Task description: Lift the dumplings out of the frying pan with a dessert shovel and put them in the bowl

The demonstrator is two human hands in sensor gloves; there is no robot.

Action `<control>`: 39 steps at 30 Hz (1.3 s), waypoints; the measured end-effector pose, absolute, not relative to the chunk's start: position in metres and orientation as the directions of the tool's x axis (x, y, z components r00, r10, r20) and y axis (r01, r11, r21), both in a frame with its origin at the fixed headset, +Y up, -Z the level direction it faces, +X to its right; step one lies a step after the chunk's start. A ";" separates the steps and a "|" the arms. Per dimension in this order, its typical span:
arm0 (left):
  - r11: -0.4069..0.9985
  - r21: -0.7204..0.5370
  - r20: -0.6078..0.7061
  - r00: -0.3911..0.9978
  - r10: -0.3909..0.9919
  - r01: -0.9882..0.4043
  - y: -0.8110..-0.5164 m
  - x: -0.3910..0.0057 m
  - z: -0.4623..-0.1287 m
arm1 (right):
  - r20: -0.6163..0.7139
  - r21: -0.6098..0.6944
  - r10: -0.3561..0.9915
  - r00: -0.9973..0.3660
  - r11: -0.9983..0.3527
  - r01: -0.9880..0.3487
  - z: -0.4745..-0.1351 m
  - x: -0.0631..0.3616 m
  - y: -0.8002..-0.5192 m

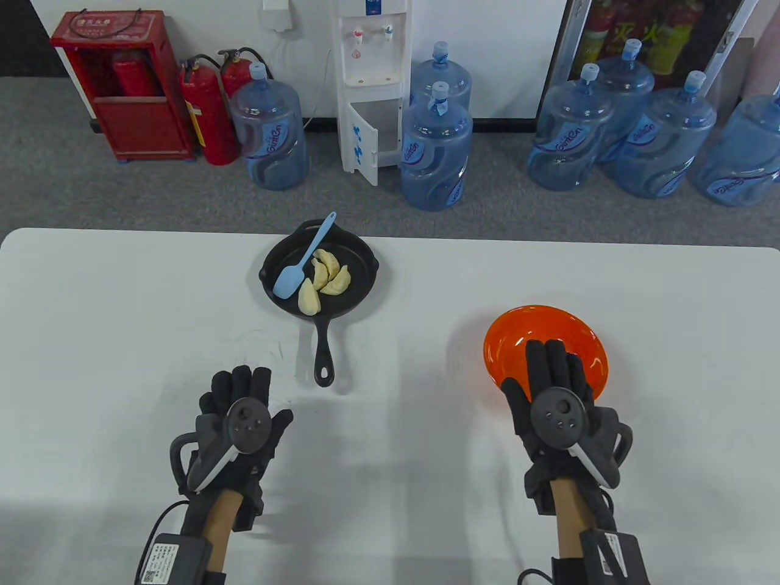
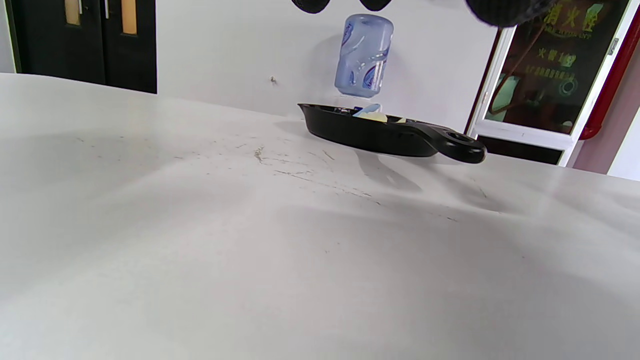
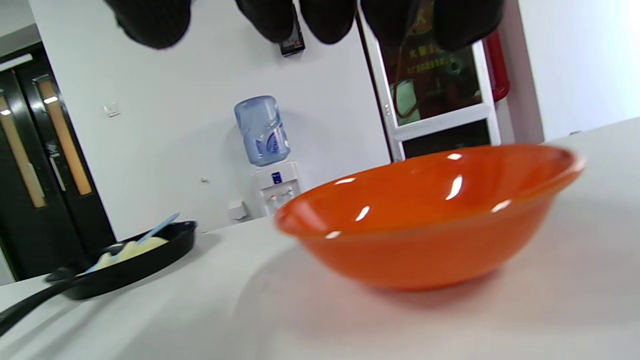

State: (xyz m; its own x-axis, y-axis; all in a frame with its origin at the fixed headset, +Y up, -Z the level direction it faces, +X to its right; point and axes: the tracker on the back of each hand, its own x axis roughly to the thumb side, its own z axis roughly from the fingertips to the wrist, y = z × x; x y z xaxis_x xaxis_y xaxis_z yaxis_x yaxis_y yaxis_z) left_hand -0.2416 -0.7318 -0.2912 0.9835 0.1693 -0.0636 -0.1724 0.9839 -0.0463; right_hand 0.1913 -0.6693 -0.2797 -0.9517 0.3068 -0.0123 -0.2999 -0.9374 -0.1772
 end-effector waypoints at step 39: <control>0.979 -0.129 -0.229 0.965 0.129 -0.161 -0.703 -0.192 -0.374 | 0.081 -0.130 0.243 -0.967 -0.959 -0.252 -0.268 0.149 -0.725</control>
